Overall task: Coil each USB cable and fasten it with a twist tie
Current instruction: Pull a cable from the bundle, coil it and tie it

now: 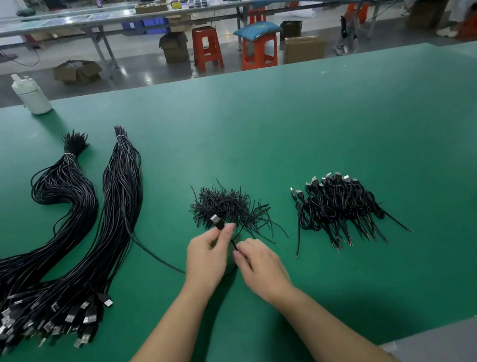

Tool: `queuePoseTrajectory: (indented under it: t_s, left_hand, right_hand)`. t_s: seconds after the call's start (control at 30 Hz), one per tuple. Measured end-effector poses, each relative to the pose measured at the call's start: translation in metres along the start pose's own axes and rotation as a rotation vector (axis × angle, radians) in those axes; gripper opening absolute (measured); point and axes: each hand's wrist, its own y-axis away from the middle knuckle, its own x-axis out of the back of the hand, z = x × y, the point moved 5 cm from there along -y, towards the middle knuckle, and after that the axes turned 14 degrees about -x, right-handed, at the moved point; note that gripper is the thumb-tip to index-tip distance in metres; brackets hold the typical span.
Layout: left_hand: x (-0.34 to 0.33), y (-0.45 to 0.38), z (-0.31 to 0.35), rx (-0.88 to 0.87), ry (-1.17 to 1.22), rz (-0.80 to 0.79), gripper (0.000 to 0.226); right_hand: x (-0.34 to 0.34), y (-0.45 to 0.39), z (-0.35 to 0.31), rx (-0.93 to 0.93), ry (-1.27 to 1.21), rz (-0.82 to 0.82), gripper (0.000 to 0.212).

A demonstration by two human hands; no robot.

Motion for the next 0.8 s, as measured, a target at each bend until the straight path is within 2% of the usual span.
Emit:
queuePoseTrajectory:
  t_s: [0.07, 0.17, 0.23, 0.5, 0.63, 0.8]
  left_hand:
    - [0.002, -0.002, 0.003, 0.021, 0.068, 0.003, 0.034]
    - [-0.012, 0.002, 0.005, 0.060, 0.056, -0.229, 0.024]
    - [-0.018, 0.005, 0.003, 0.073, 0.012, -0.298, 0.023]
    - [-0.018, -0.004, 0.000, 0.185, 0.149, -0.312, 0.027]
    - [-0.018, -0.006, 0.000, 0.229, 0.192, -0.335, 0.032]
    - [-0.009, -0.013, 0.009, 0.190, 0.259, -0.198, 0.036]
  right_hand:
    - [0.001, 0.000, -0.001, 0.007, 0.016, -0.005, 0.022]
    - [0.002, 0.002, -0.002, 0.003, -0.015, -0.017, 0.021]
    - [0.003, 0.002, -0.002, 0.016, -0.018, -0.012, 0.028]
    - [0.000, 0.002, -0.005, 0.063, 0.051, -0.019, 0.028]
    - [0.000, 0.003, -0.005, 0.083, 0.056, -0.012, 0.020]
    - [-0.001, 0.003, -0.005, 0.059, 0.073, -0.003, 0.024]
